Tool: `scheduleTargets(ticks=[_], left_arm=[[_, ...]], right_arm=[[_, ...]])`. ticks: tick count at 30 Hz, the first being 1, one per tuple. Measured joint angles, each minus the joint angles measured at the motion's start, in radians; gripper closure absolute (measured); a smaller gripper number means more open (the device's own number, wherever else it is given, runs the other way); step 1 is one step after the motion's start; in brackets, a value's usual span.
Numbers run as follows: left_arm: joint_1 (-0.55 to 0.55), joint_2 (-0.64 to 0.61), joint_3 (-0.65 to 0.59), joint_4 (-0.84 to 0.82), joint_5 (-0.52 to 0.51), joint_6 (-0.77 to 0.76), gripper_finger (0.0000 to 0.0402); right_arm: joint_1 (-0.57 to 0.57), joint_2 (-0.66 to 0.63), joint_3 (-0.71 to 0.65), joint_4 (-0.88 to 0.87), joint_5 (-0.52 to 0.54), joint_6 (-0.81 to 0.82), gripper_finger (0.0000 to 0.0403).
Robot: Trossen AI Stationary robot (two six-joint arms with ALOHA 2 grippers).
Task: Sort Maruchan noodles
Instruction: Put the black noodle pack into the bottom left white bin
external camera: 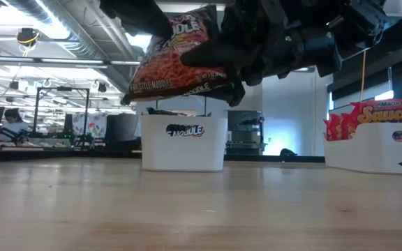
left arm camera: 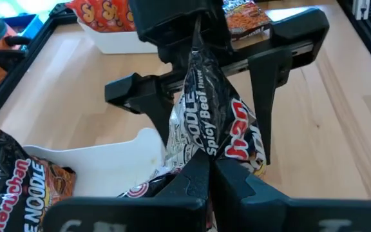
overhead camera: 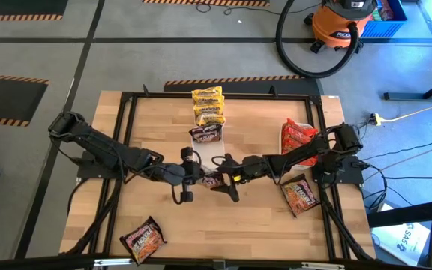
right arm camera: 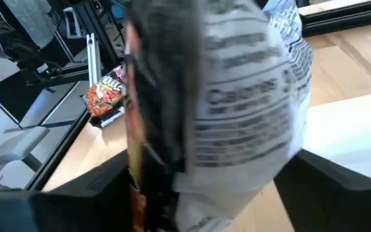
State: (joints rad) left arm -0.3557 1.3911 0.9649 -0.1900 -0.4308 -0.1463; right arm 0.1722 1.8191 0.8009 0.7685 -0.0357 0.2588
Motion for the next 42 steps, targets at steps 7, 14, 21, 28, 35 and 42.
scheduleTargets(ticks=[7,14,21,28,35,42], left_arm=[[0.005,0.000,0.000,0.003,0.003,0.000,0.0401],[0.004,0.000,0.000,0.018,-0.005,-0.009,0.0401],[0.002,-0.023,0.000,-0.012,0.012,-0.003,0.0360],[0.011,-0.103,0.001,-0.058,0.072,-0.002,0.0268],[0.050,-0.144,0.001,-0.054,0.143,0.007,0.0167],[0.126,-0.106,0.065,-0.085,0.265,0.019,0.0105]], right_arm=[[-0.001,0.000,0.000,0.000,0.006,-0.052,0.0213],[-0.002,-0.002,-0.001,-0.002,0.017,-0.107,0.0270],[-0.002,-0.017,0.000,-0.072,0.046,-0.123,0.0246],[-0.002,-0.069,-0.002,-0.153,0.055,-0.158,0.0274],[-0.002,-0.068,-0.002,-0.153,0.055,-0.159,0.0265],[-0.002,-0.068,-0.002,-0.145,0.055,-0.159,0.0270]])
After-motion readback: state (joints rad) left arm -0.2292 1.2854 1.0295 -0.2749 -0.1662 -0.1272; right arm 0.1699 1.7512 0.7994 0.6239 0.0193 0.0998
